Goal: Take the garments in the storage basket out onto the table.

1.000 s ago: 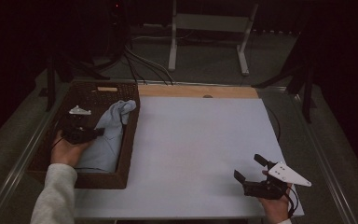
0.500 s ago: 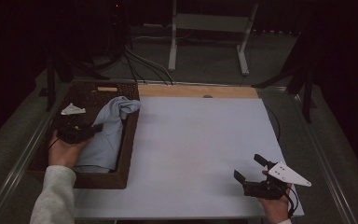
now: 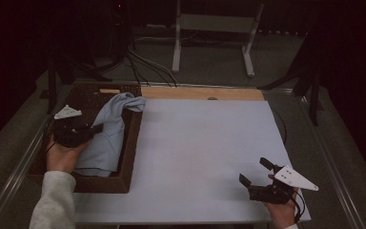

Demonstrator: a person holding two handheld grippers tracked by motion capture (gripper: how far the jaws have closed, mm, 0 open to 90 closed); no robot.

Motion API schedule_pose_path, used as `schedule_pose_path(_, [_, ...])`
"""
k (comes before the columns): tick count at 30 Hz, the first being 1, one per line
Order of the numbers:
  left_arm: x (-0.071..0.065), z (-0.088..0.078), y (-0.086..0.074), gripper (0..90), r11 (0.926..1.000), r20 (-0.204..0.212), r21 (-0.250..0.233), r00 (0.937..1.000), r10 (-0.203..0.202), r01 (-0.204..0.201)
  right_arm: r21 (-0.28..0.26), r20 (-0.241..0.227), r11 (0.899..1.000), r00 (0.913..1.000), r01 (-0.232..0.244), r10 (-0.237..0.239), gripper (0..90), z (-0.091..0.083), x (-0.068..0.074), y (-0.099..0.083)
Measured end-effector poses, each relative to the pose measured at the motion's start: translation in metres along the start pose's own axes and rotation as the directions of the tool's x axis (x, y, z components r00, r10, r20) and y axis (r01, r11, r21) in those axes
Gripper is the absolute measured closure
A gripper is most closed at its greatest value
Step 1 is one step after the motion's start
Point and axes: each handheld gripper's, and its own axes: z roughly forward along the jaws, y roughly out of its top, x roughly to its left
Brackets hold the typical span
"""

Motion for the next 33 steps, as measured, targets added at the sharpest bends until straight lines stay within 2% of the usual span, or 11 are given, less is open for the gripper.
schedule_pose_path(33, [-0.008,-0.018,0.014,79.3,0.9978,0.016,-0.058,0.9993,0.033,-0.032,-0.001,0.002,1.000,1.0000,-0.002,0.002,1.5,0.000,0.000,0.000])
